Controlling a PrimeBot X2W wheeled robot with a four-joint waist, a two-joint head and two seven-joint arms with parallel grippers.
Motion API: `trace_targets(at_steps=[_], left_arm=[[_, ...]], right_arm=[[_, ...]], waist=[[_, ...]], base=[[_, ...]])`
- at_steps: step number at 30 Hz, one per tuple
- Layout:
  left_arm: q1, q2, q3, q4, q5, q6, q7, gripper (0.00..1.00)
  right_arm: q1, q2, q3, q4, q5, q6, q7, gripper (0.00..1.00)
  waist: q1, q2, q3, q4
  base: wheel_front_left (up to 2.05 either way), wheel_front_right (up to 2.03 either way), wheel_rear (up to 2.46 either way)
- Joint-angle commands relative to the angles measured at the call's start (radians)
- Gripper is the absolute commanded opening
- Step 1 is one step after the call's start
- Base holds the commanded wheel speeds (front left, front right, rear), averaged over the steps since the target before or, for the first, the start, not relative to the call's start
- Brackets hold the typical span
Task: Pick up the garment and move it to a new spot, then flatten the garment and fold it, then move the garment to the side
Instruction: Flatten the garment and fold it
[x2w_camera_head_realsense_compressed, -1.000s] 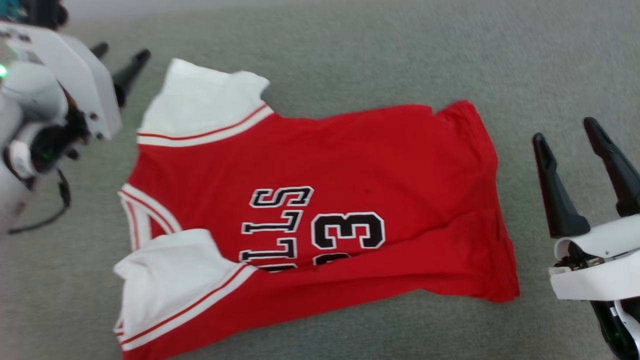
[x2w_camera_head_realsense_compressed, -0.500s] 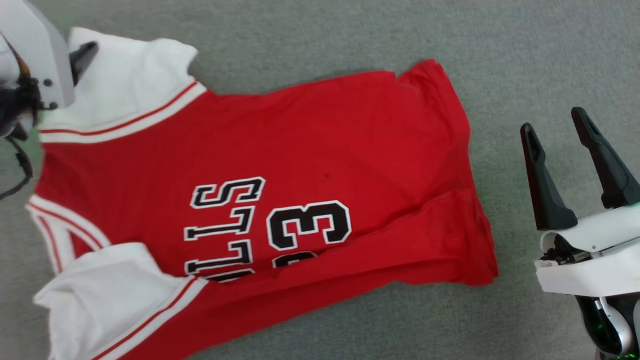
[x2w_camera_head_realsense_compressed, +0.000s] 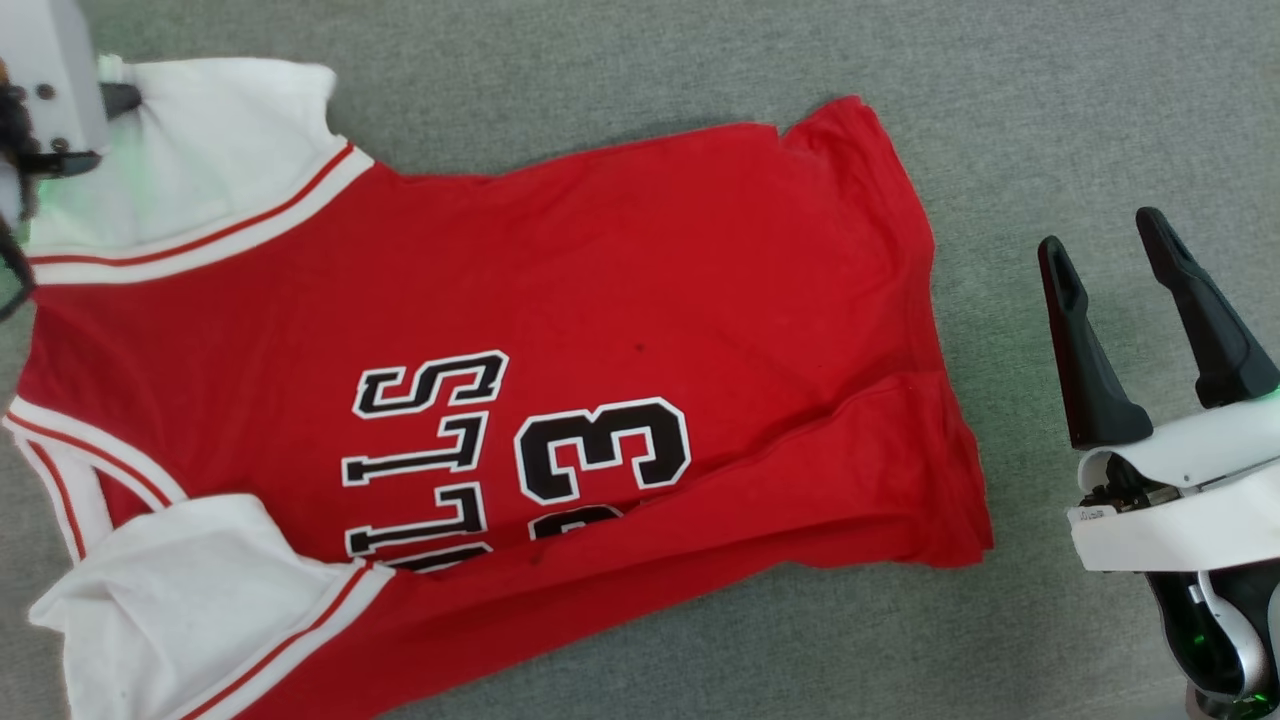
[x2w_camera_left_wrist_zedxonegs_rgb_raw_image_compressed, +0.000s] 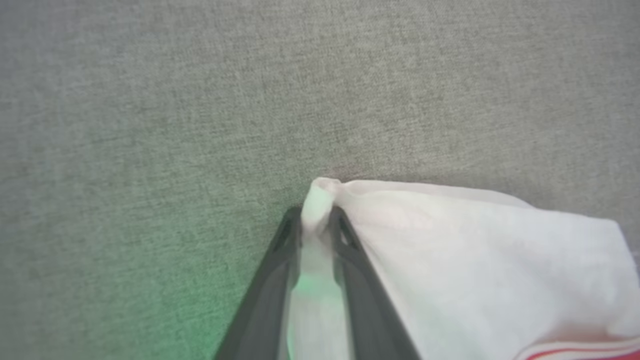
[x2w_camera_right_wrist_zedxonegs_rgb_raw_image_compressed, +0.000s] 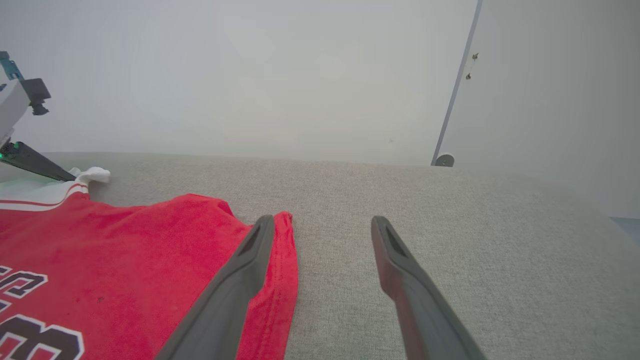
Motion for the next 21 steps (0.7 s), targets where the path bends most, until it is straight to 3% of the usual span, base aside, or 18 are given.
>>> trace_targets(at_steps=[1, 12, 21], left_arm=[[0.085, -0.036, -0.040, 0.006, -0.005, -0.001, 0.036, 0.00], [0.022, -0.081, -0.030, -0.007, 0.025, -0.034, -0.037, 0.00], [-0.029, -0.151, -0.032, 0.019, 0.043, -0.060, -0.056, 0.00]], right_arm=[[-0.013, 0.003, -0.005, 0.003, 0.010, -0.001, 0.010, 1.00], [-0.150, -0.032, 0.043, 0.073, 0.067, -0.001, 0.246, 1.00], [-0.393, -0.071, 0.125, 0.260, 0.113, -0.001, 0.426, 1.00]], waist=[[0.0000, 0.0000, 0.000, 0.003], [0.0000, 0.0000, 0.002, 0.049], [0.0000, 0.0000, 0.028, 0.104]], base=[[0.00, 0.00, 0.00], [0.00, 0.00, 0.00], [0.00, 0.00, 0.00]])
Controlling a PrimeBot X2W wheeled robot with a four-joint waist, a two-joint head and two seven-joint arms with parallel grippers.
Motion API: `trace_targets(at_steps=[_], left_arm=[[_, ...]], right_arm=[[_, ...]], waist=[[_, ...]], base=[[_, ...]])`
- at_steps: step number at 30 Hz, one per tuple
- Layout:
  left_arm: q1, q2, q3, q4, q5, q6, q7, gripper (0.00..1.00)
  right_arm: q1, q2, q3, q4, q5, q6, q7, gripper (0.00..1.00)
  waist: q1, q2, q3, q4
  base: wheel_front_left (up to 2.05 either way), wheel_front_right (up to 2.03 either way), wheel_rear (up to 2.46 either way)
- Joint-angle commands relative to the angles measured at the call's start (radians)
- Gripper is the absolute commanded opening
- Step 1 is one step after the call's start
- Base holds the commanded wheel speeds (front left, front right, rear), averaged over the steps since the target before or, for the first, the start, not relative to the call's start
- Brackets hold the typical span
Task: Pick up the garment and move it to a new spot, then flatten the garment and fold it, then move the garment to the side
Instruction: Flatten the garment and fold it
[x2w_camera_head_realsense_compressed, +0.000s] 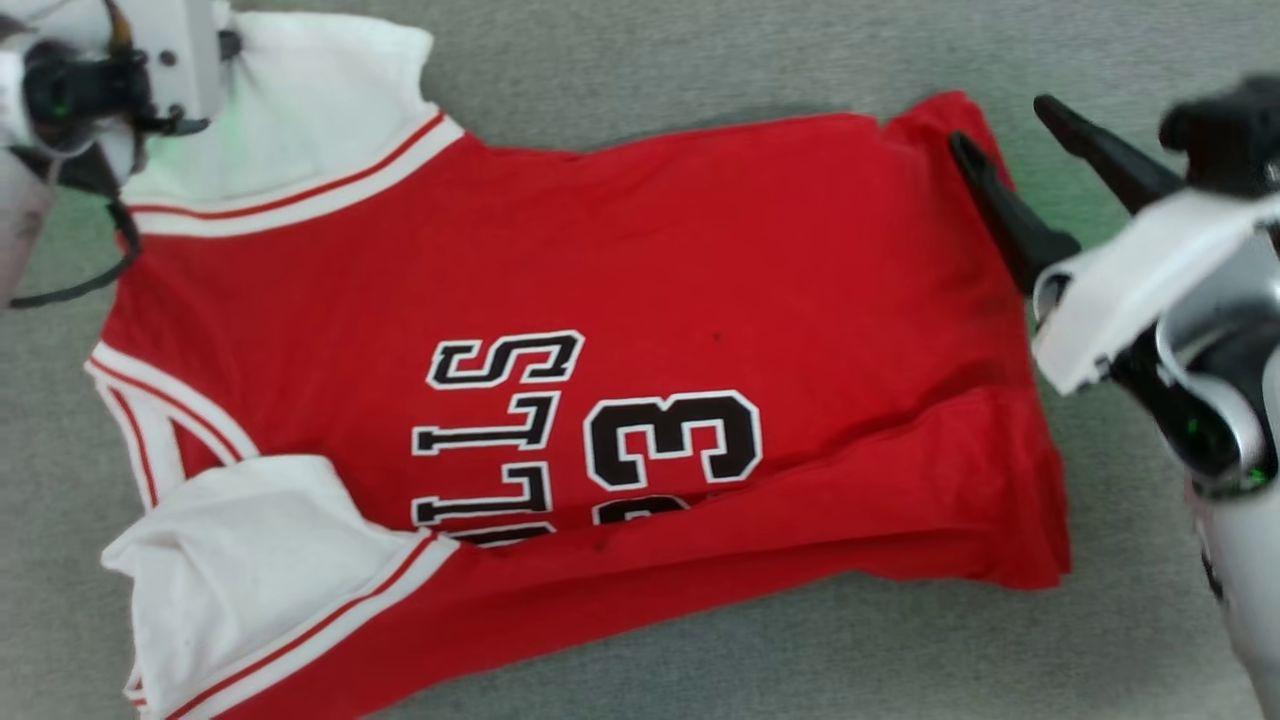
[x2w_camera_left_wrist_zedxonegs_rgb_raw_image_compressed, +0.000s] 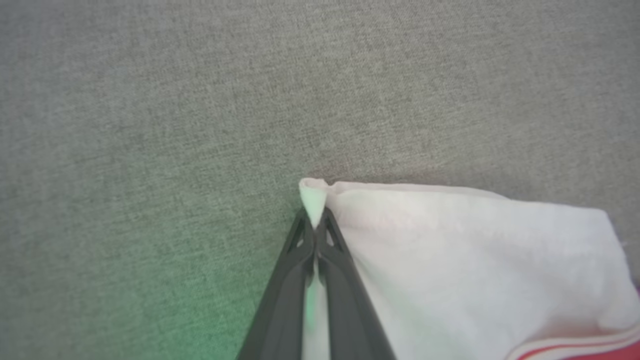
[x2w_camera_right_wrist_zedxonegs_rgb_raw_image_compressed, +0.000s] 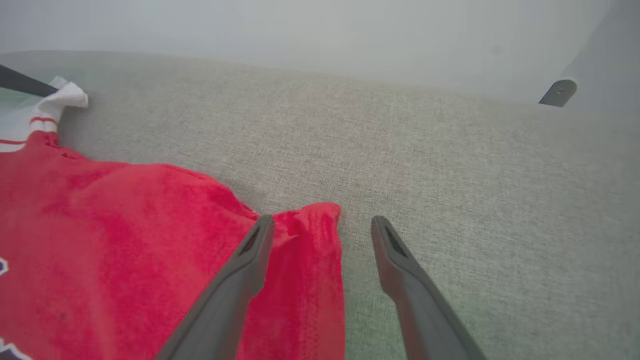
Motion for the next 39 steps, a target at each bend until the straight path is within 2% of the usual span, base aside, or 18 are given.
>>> trace_targets(at_steps=[1, 10, 11, 12, 13, 19, 26, 33, 39], left_arm=[[0.021, -0.038, -0.014, 0.002, 0.004, -0.013, 0.003, 0.00], [0.011, -0.089, -0.019, 0.057, 0.007, -0.045, -0.014, 0.00], [0.010, -0.094, -0.019, 0.064, 0.006, -0.050, -0.017, 0.00], [0.010, -0.098, -0.018, 0.071, 0.005, -0.051, -0.019, 0.00], [0.009, -0.102, -0.019, 0.078, 0.005, -0.057, -0.020, 0.00], [0.002, -0.126, -0.003, 0.108, -0.005, -0.079, -0.059, 0.00], [-0.009, -0.128, 0.023, 0.112, -0.018, -0.108, -0.124, 0.00], [0.008, -0.108, 0.030, 0.075, -0.023, -0.121, -0.178, 0.00], [0.049, -0.067, 0.022, -0.003, -0.026, -0.124, -0.200, 0.00]], right_arm=[[-0.030, -0.003, 0.007, 0.026, -0.003, -0.001, 0.025, 1.00], [-0.132, -0.017, 0.081, 0.181, 0.026, 0.000, 0.262, 1.00], [-0.134, -0.020, 0.095, 0.194, 0.031, 0.000, 0.294, 0.45], [-0.138, -0.024, 0.107, 0.199, 0.041, 0.000, 0.317, 0.06], [-0.145, -0.028, 0.118, 0.201, 0.048, 0.000, 0.332, 0.00], [-0.173, -0.058, 0.114, 0.200, 0.078, 0.000, 0.386, 0.00], [-0.158, -0.095, 0.082, 0.171, 0.097, 0.000, 0.346, 0.00], [-0.092, -0.146, 0.062, 0.149, 0.118, 0.000, 0.306, 0.00], [-0.006, -0.186, 0.040, 0.113, 0.134, 0.000, 0.280, 0.00]], waist=[[0.0000, -0.0001, 0.014, 0.020], [0.0000, -0.0001, 0.022, 0.055], [0.0000, -0.0001, 0.022, 0.056], [0.0000, -0.0001, 0.022, 0.058], [0.0000, -0.0001, 0.022, 0.060], [0.0000, -0.0001, 0.002, 0.076], [0.0000, -0.0001, -0.056, 0.118], [0.0000, -0.0001, -0.139, 0.174], [0.0000, -0.0001, -0.212, 0.222]], base=[[0.00, 0.00, 0.00], [0.00, 0.00, 0.00], [0.00, 0.00, 0.00], [0.00, 0.00, 0.00], [0.00, 0.00, 0.00], [0.00, 0.00, 0.00], [0.00, 0.00, 0.00], [0.00, 0.00, 0.00], [0.00, 0.00, 0.00]])
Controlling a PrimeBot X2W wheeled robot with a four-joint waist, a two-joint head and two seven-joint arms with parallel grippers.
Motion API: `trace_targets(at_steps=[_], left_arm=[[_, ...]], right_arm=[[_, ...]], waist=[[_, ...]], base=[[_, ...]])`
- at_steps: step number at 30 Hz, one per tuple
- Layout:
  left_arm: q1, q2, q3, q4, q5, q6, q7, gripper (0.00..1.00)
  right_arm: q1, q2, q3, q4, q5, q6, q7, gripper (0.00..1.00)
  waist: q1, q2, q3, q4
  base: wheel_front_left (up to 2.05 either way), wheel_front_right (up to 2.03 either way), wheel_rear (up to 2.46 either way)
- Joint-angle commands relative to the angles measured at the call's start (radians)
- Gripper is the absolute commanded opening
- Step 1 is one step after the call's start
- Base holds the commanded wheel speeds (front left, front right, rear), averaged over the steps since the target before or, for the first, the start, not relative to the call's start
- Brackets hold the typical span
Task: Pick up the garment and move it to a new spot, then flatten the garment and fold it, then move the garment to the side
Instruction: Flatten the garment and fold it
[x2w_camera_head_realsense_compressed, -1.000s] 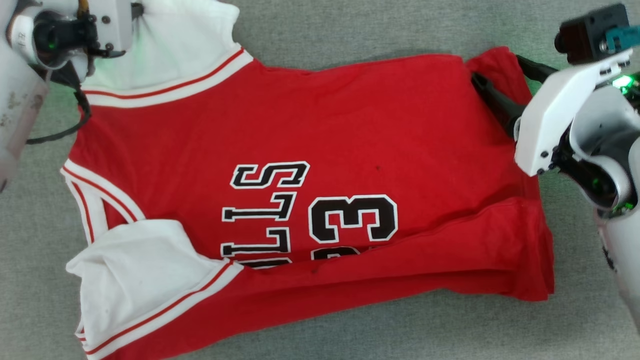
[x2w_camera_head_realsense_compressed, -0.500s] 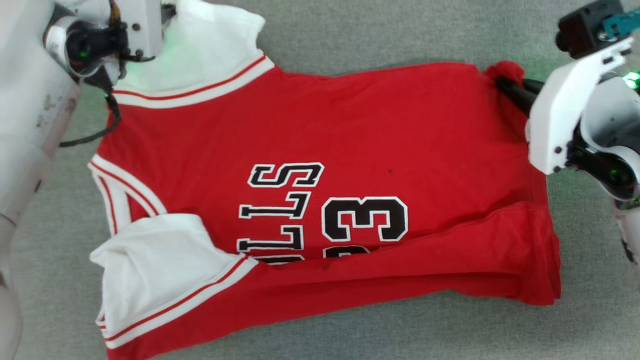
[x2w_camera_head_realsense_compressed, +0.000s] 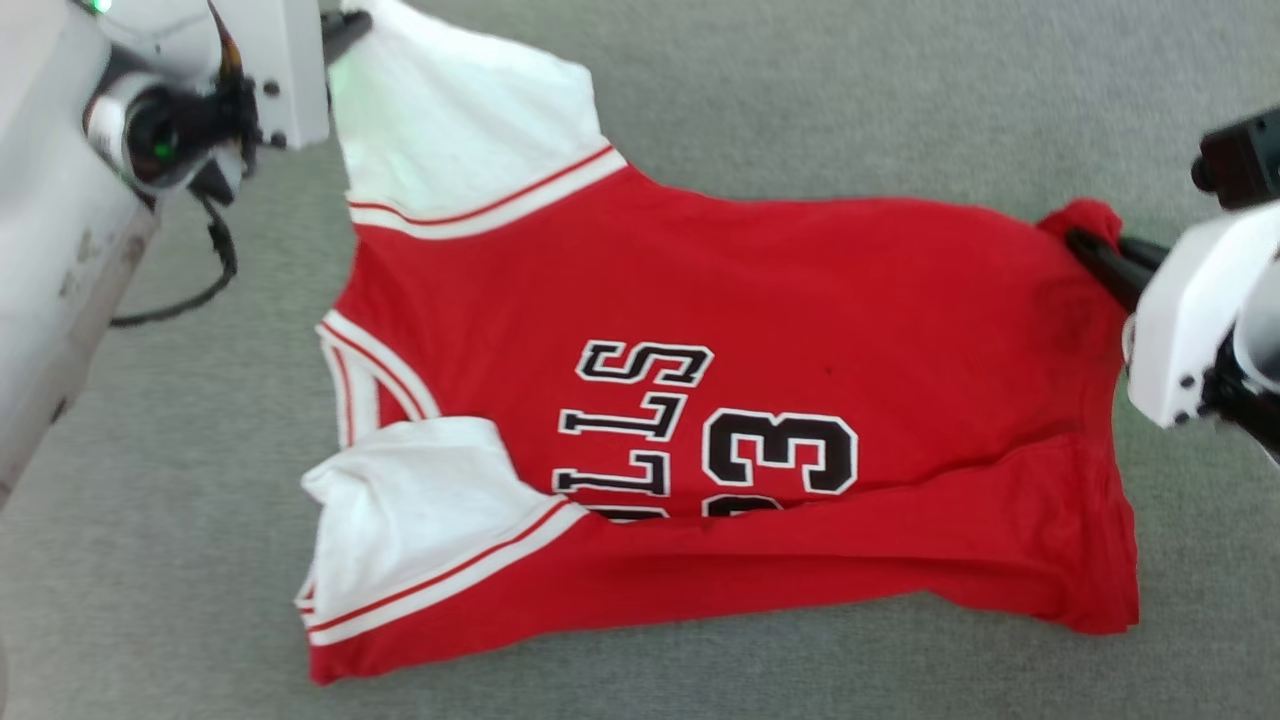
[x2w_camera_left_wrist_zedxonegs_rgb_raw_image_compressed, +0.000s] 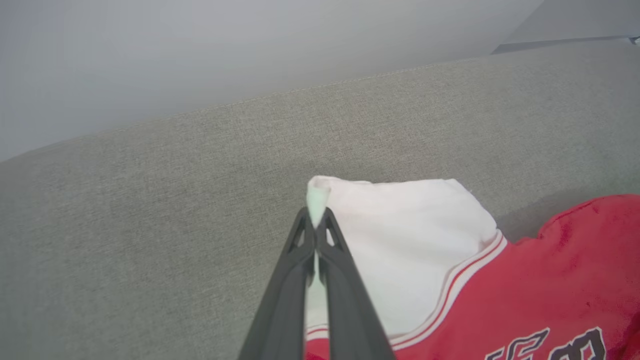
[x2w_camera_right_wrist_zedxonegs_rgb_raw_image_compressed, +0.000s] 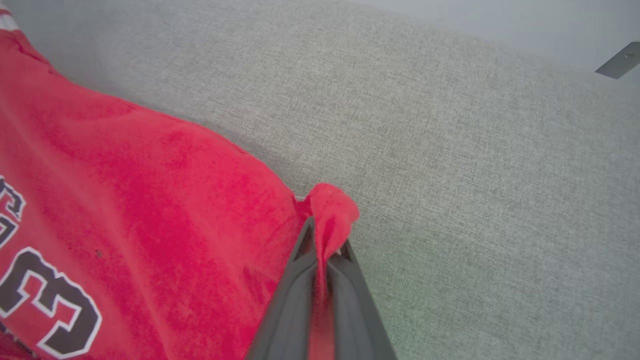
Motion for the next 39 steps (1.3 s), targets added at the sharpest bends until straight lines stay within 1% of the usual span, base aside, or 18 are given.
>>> trace_targets(at_steps=[1, 5, 7, 9, 11, 15, 21, 23, 25, 27, 31, 32, 33, 34, 35, 36, 39], left_arm=[[0.027, 0.021, -0.004, -0.026, 0.002, -0.003, -0.009, 0.00], [0.079, 0.071, -0.016, -0.114, -0.002, -0.001, -0.007, 0.00], [0.111, 0.103, -0.022, -0.169, -0.006, 0.017, 0.001, 0.00], [0.147, 0.136, -0.031, -0.233, -0.009, 0.044, 0.014, 0.00], [0.190, 0.169, -0.043, -0.311, -0.016, 0.080, 0.030, 0.00], [0.279, 0.250, -0.058, -0.487, -0.039, 0.173, 0.055, 0.00], [0.423, 0.349, -0.084, -0.737, -0.086, 0.306, 0.063, 0.00], [0.463, 0.372, -0.090, -0.794, -0.103, 0.339, 0.055, 0.00], [0.505, 0.380, -0.101, -0.835, -0.119, 0.362, 0.054, 0.00], [0.529, 0.386, -0.107, -0.857, -0.124, 0.377, 0.046, 0.00], [0.557, 0.378, -0.116, -0.869, -0.136, 0.386, 0.050, 0.00], [0.560, 0.374, -0.115, -0.868, -0.135, 0.385, 0.043, 0.26], [0.567, 0.371, -0.115, -0.868, -0.142, 0.382, 0.041, 0.36], [0.572, 0.366, -0.113, -0.870, -0.151, 0.375, 0.038, 0.45], [0.573, 0.364, -0.109, -0.871, -0.153, 0.374, 0.033, 0.71], [0.572, 0.365, -0.108, -0.873, -0.149, 0.370, 0.027, 1.00], [0.588, 0.371, -0.101, -0.877, -0.167, 0.368, 0.019, 1.00]], right_arm=[[0.036, -0.013, -0.012, -0.014, 0.010, 0.000, -0.008, 0.00], [0.111, -0.043, -0.033, -0.054, 0.026, 0.000, -0.002, 0.00], [0.154, -0.057, -0.043, -0.074, 0.033, 0.000, 0.006, 0.00], [0.195, -0.067, -0.058, -0.096, 0.042, 0.000, 0.011, 0.00], [0.242, -0.076, -0.074, -0.114, 0.048, 0.000, 0.022, 0.00], [0.328, -0.075, -0.106, -0.159, 0.056, 0.000, 0.051, 0.00], [0.448, -0.047, -0.151, -0.210, 0.045, 0.000, 0.081, 0.00], [0.476, -0.036, -0.162, -0.222, 0.040, 0.000, 0.092, 0.00], [0.497, -0.028, -0.168, -0.231, 0.036, 0.000, 0.097, 0.00], [0.515, -0.018, -0.175, -0.233, 0.028, 0.000, 0.103, 0.00], [0.526, -0.005, -0.179, -0.229, 0.019, 0.000, 0.112, 0.00], [0.530, 0.000, -0.180, -0.225, 0.015, 0.000, 0.117, 0.11], [0.535, 0.004, -0.180, -0.224, 0.012, 0.000, 0.123, 0.29], [0.538, 0.009, -0.180, -0.225, 0.011, 0.000, 0.128, 0.55], [0.541, 0.015, -0.183, -0.225, 0.009, 0.000, 0.133, 1.00], [0.542, 0.016, -0.188, -0.226, 0.005, 0.000, 0.137, 1.00], [0.559, 0.029, -0.198, -0.230, 0.000, 0.000, 0.145, 1.00]], waist=[[0.0000, 0.0000, -0.069, 0.056], [0.0000, 0.0000, -0.111, 0.077], [0.0000, 0.0000, -0.130, 0.087], [0.0000, 0.0000, -0.147, 0.096], [0.0000, 0.0000, -0.162, 0.104], [0.0000, 0.0000, -0.181, 0.113], [0.0000, 0.0000, -0.195, 0.117], [0.0000, 0.0000, -0.199, 0.116], [0.0000, 0.0000, -0.202, 0.116], [0.0000, 0.0000, -0.207, 0.115], [0.0000, 0.0000, -0.217, 0.114], [0.0000, 0.0000, -0.221, 0.113], [0.0000, 0.0000, -0.225, 0.112], [0.0000, 0.0000, -0.229, 0.112], [0.0000, 0.0000, -0.236, 0.112], [0.0000, 0.0000, -0.242, 0.112], [0.0000, 0.0000, -0.266, 0.112]], base=[[0.00, 0.00, 0.00], [0.00, 0.00, 0.00], [0.00, 0.00, 0.00], [0.00, 0.00, 0.00], [0.00, 0.00, 0.00], [0.00, 0.00, 0.00], [0.00, 0.00, 0.00], [0.00, 0.00, 0.00], [0.00, 0.00, 0.00], [0.00, 0.00, 0.00], [0.00, 0.00, 0.00], [0.00, 0.00, 0.00], [0.00, 0.00, 0.00], [0.00, 0.00, 0.00], [0.00, 0.00, 0.00], [0.00, 0.00, 0.00], [0.00, 0.00, 0.00]])
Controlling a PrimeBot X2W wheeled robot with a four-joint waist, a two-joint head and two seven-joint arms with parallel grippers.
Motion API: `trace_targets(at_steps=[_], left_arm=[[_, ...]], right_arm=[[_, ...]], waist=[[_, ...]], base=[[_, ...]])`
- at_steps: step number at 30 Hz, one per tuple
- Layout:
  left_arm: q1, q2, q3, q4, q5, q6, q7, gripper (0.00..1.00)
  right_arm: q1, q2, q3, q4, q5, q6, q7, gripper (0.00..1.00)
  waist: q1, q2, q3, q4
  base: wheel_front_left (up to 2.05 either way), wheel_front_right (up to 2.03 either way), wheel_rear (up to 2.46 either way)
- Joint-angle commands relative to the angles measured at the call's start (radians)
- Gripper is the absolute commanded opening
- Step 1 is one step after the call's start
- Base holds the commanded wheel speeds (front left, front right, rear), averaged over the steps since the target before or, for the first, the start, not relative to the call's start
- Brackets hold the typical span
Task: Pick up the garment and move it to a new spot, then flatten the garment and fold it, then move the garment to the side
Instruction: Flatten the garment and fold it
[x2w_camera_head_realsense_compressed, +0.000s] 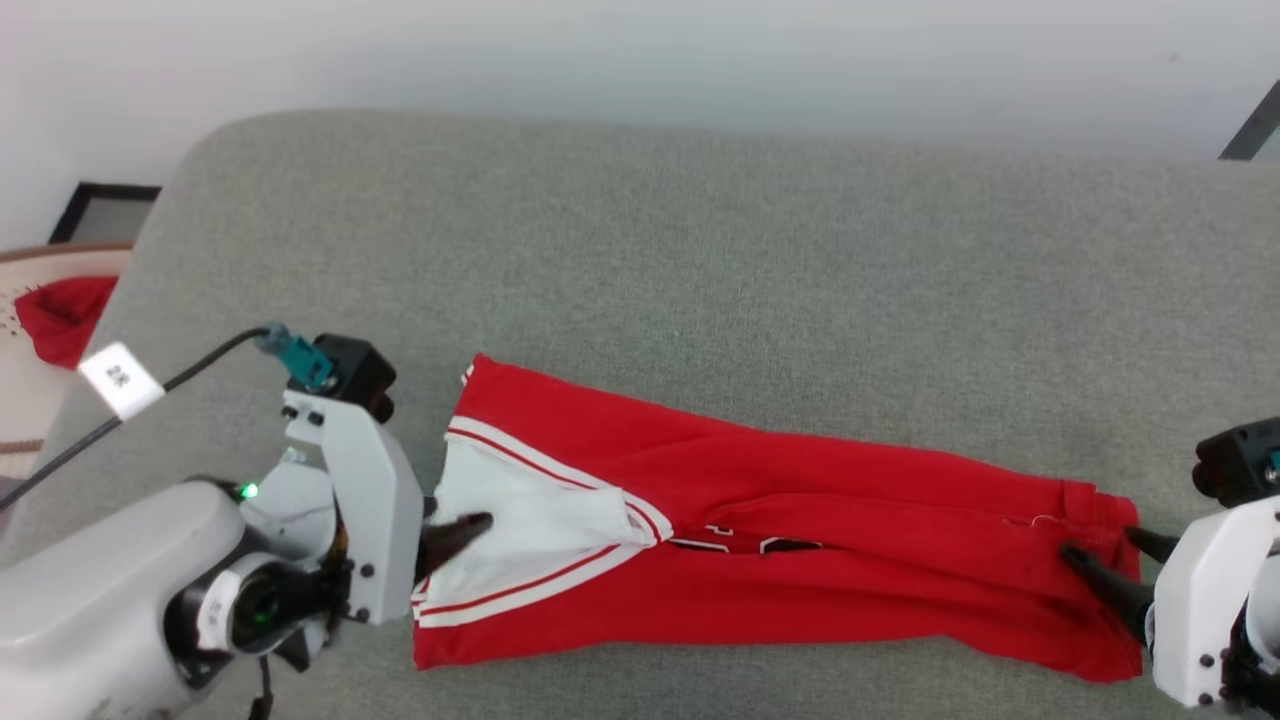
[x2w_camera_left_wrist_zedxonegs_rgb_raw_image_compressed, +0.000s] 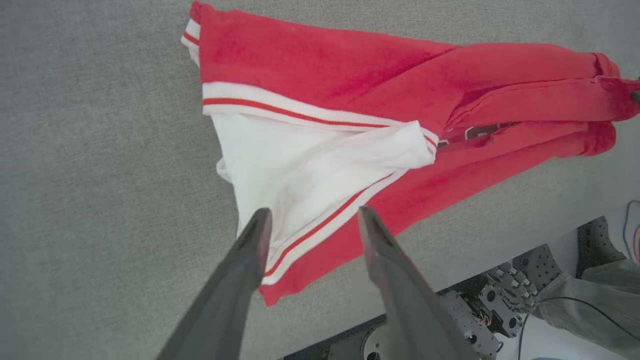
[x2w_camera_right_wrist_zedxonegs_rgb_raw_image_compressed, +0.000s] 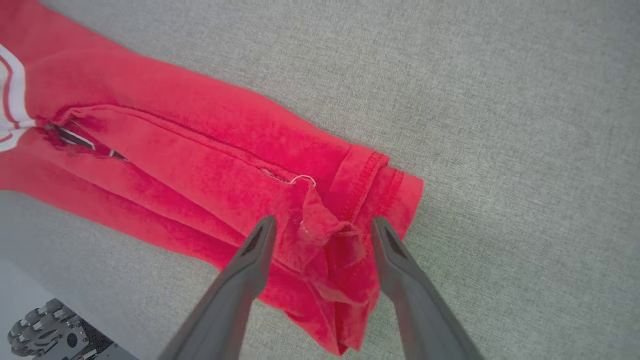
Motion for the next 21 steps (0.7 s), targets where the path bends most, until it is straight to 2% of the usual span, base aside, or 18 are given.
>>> trace_targets(at_steps=[1, 9, 21], left_arm=[[0.021, 0.011, 0.002, -0.002, -0.003, 0.002, -0.007, 1.00], [0.078, 0.048, 0.030, -0.023, 0.003, 0.011, -0.119, 1.00], [0.227, 0.045, 0.080, 0.008, 0.088, -0.037, -0.505, 1.00]], right_arm=[[0.024, 0.009, -0.005, -0.006, -0.003, 0.000, 0.003, 1.00], [0.087, 0.066, -0.061, -0.041, -0.003, 0.000, -0.017, 1.00], [0.178, 0.176, -0.184, -0.038, -0.074, 0.000, -0.127, 1.00]], waist=[[0.0000, 0.0000, -0.023, -0.001], [0.0000, 0.0000, -0.099, 0.000], [0.0000, 0.0000, -0.169, 0.012]], base=[[0.00, 0.00, 0.00], [0.00, 0.00, 0.00], [0.00, 0.00, 0.00]])
